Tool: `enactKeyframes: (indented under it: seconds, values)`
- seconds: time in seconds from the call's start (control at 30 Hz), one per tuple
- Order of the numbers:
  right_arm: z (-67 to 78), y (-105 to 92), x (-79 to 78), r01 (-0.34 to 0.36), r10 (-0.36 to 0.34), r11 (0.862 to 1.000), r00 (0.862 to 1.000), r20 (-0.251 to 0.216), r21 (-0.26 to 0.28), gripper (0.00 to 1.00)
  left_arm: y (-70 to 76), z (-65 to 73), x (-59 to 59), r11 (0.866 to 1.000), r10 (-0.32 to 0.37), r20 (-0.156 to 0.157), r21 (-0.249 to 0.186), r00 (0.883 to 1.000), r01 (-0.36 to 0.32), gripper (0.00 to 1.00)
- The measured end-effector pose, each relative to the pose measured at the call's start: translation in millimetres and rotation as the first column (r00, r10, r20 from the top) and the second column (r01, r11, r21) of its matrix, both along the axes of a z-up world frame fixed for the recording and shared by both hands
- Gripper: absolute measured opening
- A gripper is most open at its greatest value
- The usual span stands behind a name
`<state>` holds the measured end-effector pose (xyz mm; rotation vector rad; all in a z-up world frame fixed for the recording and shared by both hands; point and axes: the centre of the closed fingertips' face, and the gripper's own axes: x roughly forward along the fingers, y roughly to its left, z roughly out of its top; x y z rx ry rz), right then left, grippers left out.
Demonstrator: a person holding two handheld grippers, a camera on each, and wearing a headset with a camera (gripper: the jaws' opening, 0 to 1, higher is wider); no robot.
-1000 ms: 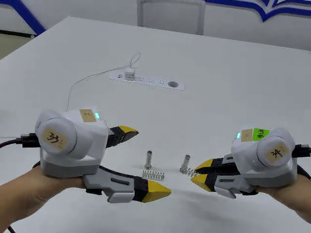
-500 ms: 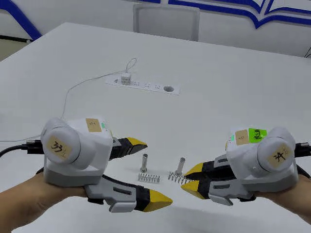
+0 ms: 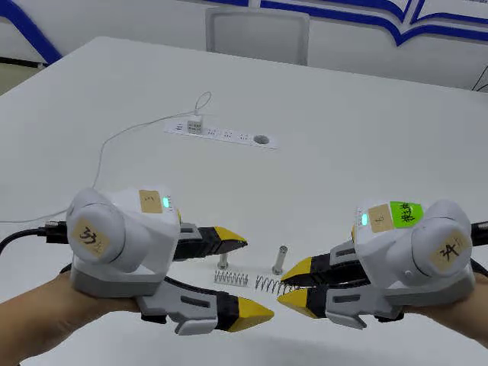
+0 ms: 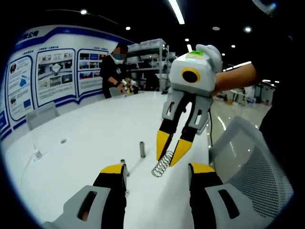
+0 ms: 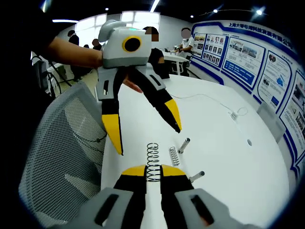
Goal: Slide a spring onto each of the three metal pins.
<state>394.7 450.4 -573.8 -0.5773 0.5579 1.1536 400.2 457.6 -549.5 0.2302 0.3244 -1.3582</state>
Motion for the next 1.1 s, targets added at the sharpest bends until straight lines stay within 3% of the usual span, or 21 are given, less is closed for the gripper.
enactKeyframes:
  seconds: [0.23,0.67,0.8,0.97,1.1]
  values:
    - [3.0,3.6,-2.8,-0.025,0.025,1.0,1.0,0.009,-0.005,0.11,-3.7,-3.0,-5.5,0.999,-0.035,0.004,0.017,0.999,0.035,0.46]
    - [5.6,3.6,-3.3,-0.05,0.051,0.998,0.998,0.026,-0.029,0.11,-4.2,-7.7,-1.1,0.998,-0.05,0.015,0.039,0.999,0.05,0.34]
    - [8.6,1.8,-1.1,-0.047,0.047,0.999,0.998,0.03,-0.025,0.11,-10.0,-2.1,-0.8,0.998,-0.057,0.013,0.016,0.998,0.057,0.31]
    - [15.2,-3.7,3.1,-0.035,0.036,0.999,0.998,0.043,-0.03,0.11,-12.4,-4.2,3.1,0.996,-0.068,0.046,0.053,0.997,0.065,0.28]
    - [17.2,-6.3,2.3,-0.045,0.047,0.998,0.997,0.054,-0.045,0.11,-14.3,-1.7,3.6,0.997,-0.065,0.058,0.043,0.996,0.063,0.25]
